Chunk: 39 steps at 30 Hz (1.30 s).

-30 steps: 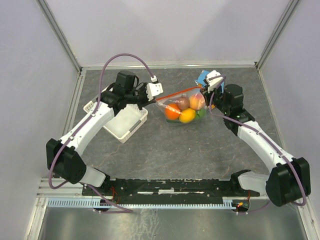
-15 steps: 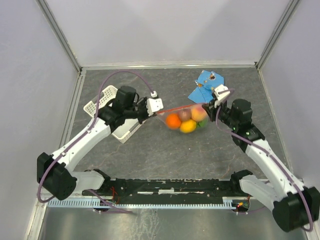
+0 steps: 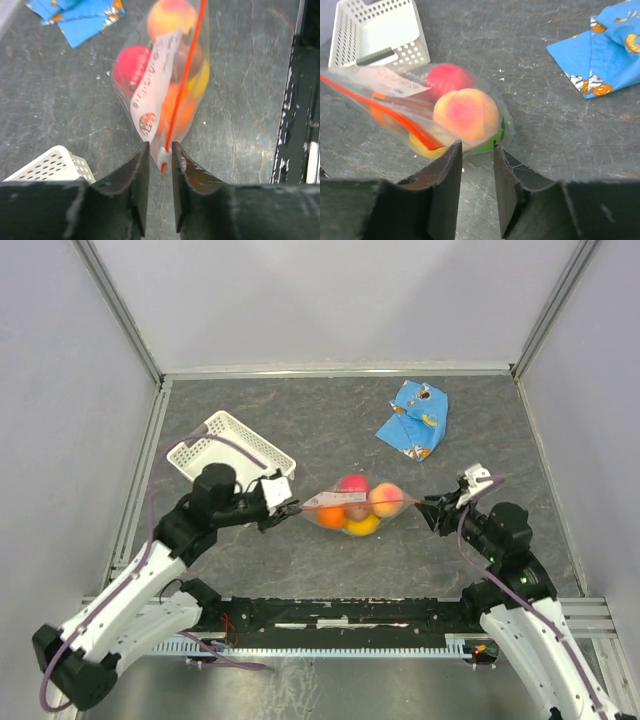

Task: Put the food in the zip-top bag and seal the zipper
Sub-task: Place the zipper food storage bag at the center of the board, then reset both arms

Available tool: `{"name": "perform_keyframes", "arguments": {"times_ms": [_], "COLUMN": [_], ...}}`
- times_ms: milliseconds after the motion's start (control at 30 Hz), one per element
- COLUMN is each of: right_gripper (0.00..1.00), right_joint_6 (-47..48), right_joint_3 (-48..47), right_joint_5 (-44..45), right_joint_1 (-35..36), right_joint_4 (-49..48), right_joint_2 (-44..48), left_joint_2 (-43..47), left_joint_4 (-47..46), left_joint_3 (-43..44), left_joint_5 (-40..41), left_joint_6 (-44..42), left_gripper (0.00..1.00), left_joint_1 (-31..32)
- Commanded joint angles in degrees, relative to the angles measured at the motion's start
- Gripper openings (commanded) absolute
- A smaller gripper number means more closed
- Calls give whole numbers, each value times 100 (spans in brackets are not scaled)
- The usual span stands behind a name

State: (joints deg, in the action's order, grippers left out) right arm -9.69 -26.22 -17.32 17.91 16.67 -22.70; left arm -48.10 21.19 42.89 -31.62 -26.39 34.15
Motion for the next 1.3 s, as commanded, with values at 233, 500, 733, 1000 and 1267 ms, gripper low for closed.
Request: {"name": "perform_keyframes", "arguments": {"times_ms": [233, 500, 733, 1000, 1267], "right_gripper": [98, 99, 99, 99, 99], "right_joint_6": [-598, -1009, -1182, -1435, -1506], "right_joint_3": [-809, -1587, -1735, -1570, -1351], "right_joint_5": [1376, 3563, 4354, 4443, 4282], "right_joint_1": [-24, -26, -25, -27, -23], "right_joint_4": [1210, 2218, 2488, 2451, 2070], "right_joint_2": [1048, 955, 1324, 1540, 1410], "left_joint_2": [2510, 3358, 3569, 3887, 4046], "left_joint_4": [-1268, -1334, -746, -697, -768], "left_joint_3": [-777, -696, -427, -667, -791], "left_joint_5": [1260, 3886, 5243, 5294, 5087], "left_joint_6": [2197, 3550, 3999, 4041, 4079], "left_gripper": [58, 100, 100, 100, 100], "left_joint_1": [-5, -5, -14, -241, -822]}}
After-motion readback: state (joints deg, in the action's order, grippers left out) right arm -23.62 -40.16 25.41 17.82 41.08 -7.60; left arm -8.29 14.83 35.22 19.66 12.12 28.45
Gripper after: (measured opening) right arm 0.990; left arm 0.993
